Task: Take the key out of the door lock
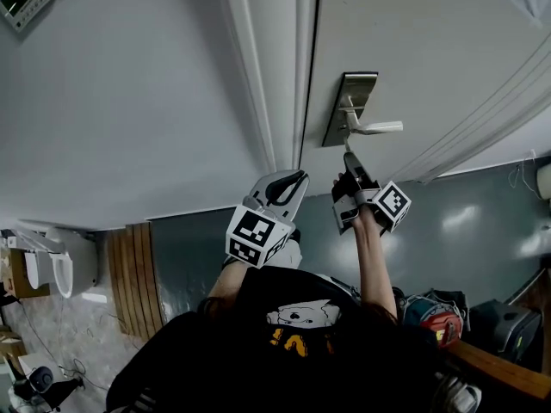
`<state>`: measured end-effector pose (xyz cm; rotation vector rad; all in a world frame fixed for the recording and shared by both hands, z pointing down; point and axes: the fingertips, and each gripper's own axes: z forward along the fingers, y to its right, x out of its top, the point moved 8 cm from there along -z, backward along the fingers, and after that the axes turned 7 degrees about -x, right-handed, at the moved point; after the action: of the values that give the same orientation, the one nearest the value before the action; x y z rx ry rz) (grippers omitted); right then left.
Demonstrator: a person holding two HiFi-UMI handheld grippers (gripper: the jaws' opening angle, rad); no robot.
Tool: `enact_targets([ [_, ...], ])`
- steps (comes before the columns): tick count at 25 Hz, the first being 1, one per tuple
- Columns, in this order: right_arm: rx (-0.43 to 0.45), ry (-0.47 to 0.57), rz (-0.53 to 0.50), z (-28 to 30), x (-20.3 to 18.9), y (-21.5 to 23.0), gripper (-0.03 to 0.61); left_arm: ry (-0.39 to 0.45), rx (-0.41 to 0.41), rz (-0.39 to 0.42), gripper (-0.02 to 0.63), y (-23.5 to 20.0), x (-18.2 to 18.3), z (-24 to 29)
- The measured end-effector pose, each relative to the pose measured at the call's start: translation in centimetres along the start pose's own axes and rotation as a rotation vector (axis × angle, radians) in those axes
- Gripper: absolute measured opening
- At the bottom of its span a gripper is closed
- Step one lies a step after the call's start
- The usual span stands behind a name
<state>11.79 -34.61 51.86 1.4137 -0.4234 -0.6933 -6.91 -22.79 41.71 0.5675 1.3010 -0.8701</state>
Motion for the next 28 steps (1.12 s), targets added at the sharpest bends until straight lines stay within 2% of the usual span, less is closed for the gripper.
enact_targets([
  [14, 0.03, -0.021, -0.127, -5.1, -1.1, -2.2, 0.02, 0.002, -0.034, 0.01, 0.015, 3.2, -0.4, -0.9],
  [20, 0.04, -0.017, -0.173, -9.2, -1.9, -3.3, 0.02, 0.006, -0.046, 0.005, 0.015, 5.4, -0.8, -1.9],
  [28, 0.036, 0.005, -0.21, -14.3, -3.2, -3.4, 0.02, -0.03, -0.076, -0.013, 0.015, 8.6, -2.4, -2.8],
])
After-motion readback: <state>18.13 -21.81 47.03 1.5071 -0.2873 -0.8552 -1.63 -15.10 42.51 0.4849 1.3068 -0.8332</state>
